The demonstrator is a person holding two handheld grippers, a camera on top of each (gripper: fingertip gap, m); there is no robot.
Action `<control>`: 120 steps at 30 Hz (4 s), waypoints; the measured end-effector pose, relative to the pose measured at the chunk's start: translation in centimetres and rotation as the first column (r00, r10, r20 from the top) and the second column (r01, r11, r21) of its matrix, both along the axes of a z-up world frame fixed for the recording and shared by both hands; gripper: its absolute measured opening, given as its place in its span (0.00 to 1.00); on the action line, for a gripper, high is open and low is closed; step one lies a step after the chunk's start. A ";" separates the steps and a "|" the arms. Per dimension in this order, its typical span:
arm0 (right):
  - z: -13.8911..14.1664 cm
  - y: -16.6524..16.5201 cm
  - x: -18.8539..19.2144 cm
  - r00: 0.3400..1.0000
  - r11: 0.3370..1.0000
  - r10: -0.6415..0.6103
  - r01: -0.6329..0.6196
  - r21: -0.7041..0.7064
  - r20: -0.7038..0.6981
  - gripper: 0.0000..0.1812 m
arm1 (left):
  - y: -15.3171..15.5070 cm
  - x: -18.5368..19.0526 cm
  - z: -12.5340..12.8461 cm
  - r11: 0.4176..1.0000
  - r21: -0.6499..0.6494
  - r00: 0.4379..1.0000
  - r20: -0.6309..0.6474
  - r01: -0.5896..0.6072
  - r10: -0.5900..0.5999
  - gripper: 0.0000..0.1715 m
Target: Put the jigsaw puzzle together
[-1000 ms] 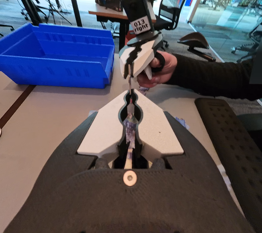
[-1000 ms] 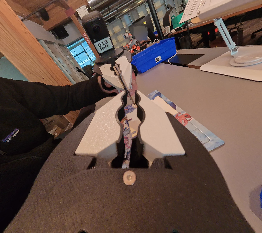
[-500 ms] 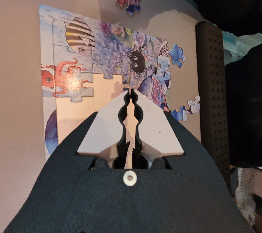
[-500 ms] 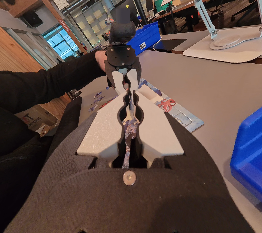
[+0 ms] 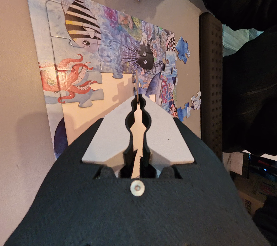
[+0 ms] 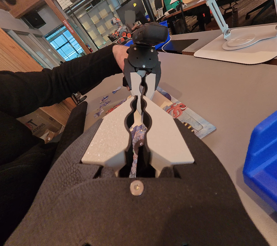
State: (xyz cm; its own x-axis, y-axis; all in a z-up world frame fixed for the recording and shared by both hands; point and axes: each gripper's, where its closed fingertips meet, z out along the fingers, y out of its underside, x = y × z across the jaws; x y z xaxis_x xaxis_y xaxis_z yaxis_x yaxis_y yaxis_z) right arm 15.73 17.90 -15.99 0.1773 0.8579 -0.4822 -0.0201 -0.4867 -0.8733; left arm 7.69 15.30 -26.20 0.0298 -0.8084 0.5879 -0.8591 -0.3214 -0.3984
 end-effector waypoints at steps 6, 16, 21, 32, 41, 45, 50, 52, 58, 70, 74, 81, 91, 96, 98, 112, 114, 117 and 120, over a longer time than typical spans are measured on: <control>0.0 -0.1 -0.1 1.000 1.000 0.003 -0.003 0.001 0.005 0.01 | 0.3 0.2 -0.2 1.000 -0.008 1.000 -0.015 0.009 -0.009 0.00; 0.1 0.0 0.1 1.000 1.000 0.000 0.000 0.000 -0.001 0.03 | 1.1 0.2 2.2 0.998 0.059 0.998 0.053 -0.021 0.018 0.00; 0.2 0.0 0.2 1.000 1.000 -0.003 0.003 0.000 -0.002 0.03 | -0.8 -1.9 4.3 0.997 0.072 0.998 0.068 -0.002 -0.003 0.00; -0.7 -0.1 -0.1 1.000 1.000 0.011 -0.011 -0.011 0.026 0.03 | -8.1 -9.6 2.1 0.990 -0.099 0.992 -0.056 0.106 -0.111 0.00; -0.6 -0.1 0.1 1.000 1.000 0.012 -0.012 -0.009 0.027 0.03 | -7.5 -11.3 -1.2 0.998 0.000 0.979 -0.195 0.067 -0.066 0.08; -0.4 0.0 0.3 1.000 1.000 0.007 -0.007 -0.007 0.022 0.03 | -6.4 -12.1 -1.2 0.991 0.120 0.970 -0.240 0.050 -0.020 0.26; -0.3 0.0 0.3 1.000 1.000 0.005 -0.005 -0.003 0.021 0.03 | -5.1 -12.8 -0.1 0.962 0.273 0.966 -0.249 -0.004 0.075 0.32; -0.2 0.0 0.4 1.000 1.000 0.003 -0.003 -0.002 0.021 0.03 | -5.2 -13.2 0.6 0.937 0.349 0.964 -0.249 -0.006 0.099 0.32; -0.4 0.1 0.5 1.000 1.000 -0.001 0.001 -0.003 0.025 0.03 | -9.4 -15.1 1.9 0.883 0.463 0.958 -0.280 0.075 0.065 0.35; -0.9 0.2 0.5 0.999 1.000 -0.004 0.004 -0.011 0.040 0.03 | -14.6 -24.0 1.5 0.820 0.568 0.920 -0.277 -0.078 0.279 0.40; -1.3 0.3 0.4 0.999 1.000 -0.001 0.002 -0.017 0.052 0.03 | -15.1 -25.1 -0.6 0.799 0.601 0.910 -0.309 -0.039 0.276 0.42; -1.6 0.4 0.5 0.998 1.000 -0.006 0.007 -0.020 0.061 0.03 | -15.0 -25.6 -2.7 0.773 0.634 0.918 -0.318 0.020 0.236 0.37; -2.0 0.5 0.5 0.997 1.000 -0.005 0.007 -0.026 0.072 0.03 | -15.6 -24.8 -2.8 0.794 0.607 0.956 -0.212 -0.034 0.202 0.25; -2.2 0.6 0.5 0.997 1.000 -0.007 0.010 -0.030 0.079 0.03 | -15.6 -24.3 -2.7 0.779 0.625 0.964 -0.174 -0.052 0.204 0.05; -2.3 0.6 0.5 0.997 0.999 -0.006 0.009 -0.032 0.080 0.03 | -15.7 -24.3 -2.7 0.785 0.615 0.964 -0.158 -0.073 0.213 0.09; -2.4 0.6 0.5 0.997 0.999 -0.005 0.007 -0.034 0.081 0.03 | -13.4 -25.1 -2.4 0.723 0.678 0.943 -0.138 -0.134 0.304 0.38; -2.4 0.6 0.5 0.997 0.999 -0.005 0.007 -0.036 0.081 0.03 | -13.4 -25.2 -2.6 0.729 0.673 0.944 -0.142 -0.129 0.298 0.36; -2.5 0.6 0.5 0.997 0.999 -0.003 0.006 -0.038 0.083 0.03 | -13.3 -24.9 -2.6 0.730 0.671 0.949 -0.128 -0.130 0.288 0.35; -2.7 0.7 0.5 0.996 0.999 -0.002 0.005 -0.042 0.088 0.03 | -13.4 -24.8 -2.7 0.745 0.657 0.955 -0.131 -0.118 0.267 0.34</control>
State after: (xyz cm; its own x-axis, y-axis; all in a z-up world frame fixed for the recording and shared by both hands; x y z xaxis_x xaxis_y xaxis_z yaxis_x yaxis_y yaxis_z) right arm 16.18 18.56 -18.74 0.2236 0.8364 -0.5004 0.0540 -0.5232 -0.8505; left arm -17.10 1.89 -28.94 0.2844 -0.9537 -0.0979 -0.8909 -0.2252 -0.3945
